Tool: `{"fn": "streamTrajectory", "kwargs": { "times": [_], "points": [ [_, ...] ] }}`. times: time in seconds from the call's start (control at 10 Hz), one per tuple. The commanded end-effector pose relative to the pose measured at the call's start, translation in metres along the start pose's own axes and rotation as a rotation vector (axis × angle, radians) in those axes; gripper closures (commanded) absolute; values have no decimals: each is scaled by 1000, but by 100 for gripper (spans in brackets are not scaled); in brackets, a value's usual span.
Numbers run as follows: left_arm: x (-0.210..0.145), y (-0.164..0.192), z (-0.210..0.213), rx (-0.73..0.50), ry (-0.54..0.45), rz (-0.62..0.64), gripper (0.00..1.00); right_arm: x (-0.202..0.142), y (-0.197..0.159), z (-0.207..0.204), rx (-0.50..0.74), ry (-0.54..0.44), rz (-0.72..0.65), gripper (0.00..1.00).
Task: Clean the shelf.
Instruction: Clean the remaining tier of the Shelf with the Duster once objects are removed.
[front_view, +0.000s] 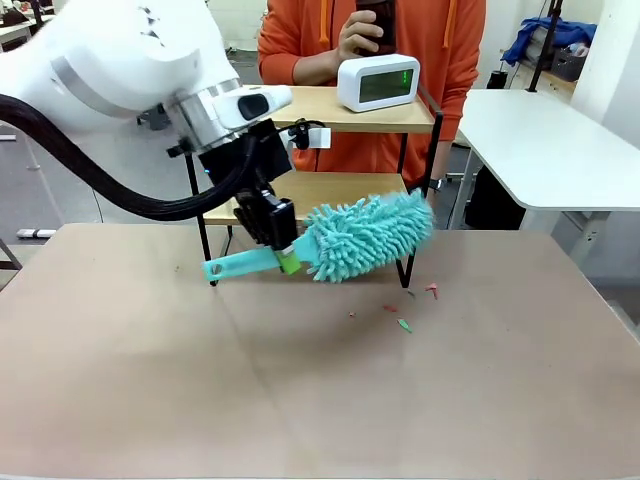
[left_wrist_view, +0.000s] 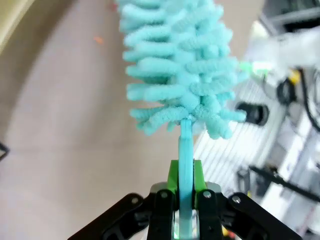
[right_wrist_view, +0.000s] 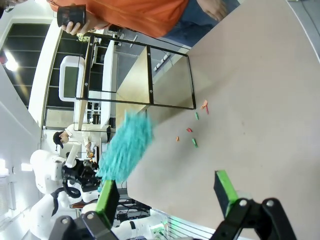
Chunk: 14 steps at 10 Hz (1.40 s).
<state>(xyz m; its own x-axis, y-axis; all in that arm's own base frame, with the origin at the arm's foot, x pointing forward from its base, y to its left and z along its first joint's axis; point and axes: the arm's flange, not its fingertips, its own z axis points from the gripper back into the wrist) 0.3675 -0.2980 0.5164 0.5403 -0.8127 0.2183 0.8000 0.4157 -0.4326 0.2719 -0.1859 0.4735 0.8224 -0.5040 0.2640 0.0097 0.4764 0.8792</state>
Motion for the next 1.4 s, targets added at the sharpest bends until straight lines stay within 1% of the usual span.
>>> {"fn": "streamTrajectory", "kwargs": {
  "times": [0.0, 0.2, 0.5, 0.6, 0.7, 0.8, 0.9, 1.0, 1.1, 1.3],
  "points": [
    [-27, -8, 13, -59, 16, -104, 100, 2, 0, -2, 29, -20, 26, 0],
    [-44, -17, 19, -22, -8, -92, 100, 2, 0, -2, 29, -20, 26, 0],
    [-63, -24, 30, -47, -14, -116, 100, 2, 0, -2, 29, -20, 26, 0],
    [-74, -27, 41, -68, 2, -127, 100, 2, 0, -2, 29, -20, 26, 0],
    [-94, -32, 60, -134, 37, -179, 100, 2, 0, -2, 29, -20, 26, 0],
    [-119, -35, 82, -176, 29, -219, 100, 2, 0, -2, 29, -20, 26, 0],
    [-151, -36, 107, -209, -25, -242, 100, 2, 0, -2, 29, -20, 26, 0],
    [-186, -36, 131, -208, -128, -217, 100, 2, 0, -2, 29, -20, 26, 0],
    [-226, -39, 153, -178, -252, -175, 100, 2, 0, -2, 29, -20, 26, 0],
    [-294, -32, 185, -126, -534, -14, 100, 2, 0, -2, 29, -20, 26, 0]
  ]
}}
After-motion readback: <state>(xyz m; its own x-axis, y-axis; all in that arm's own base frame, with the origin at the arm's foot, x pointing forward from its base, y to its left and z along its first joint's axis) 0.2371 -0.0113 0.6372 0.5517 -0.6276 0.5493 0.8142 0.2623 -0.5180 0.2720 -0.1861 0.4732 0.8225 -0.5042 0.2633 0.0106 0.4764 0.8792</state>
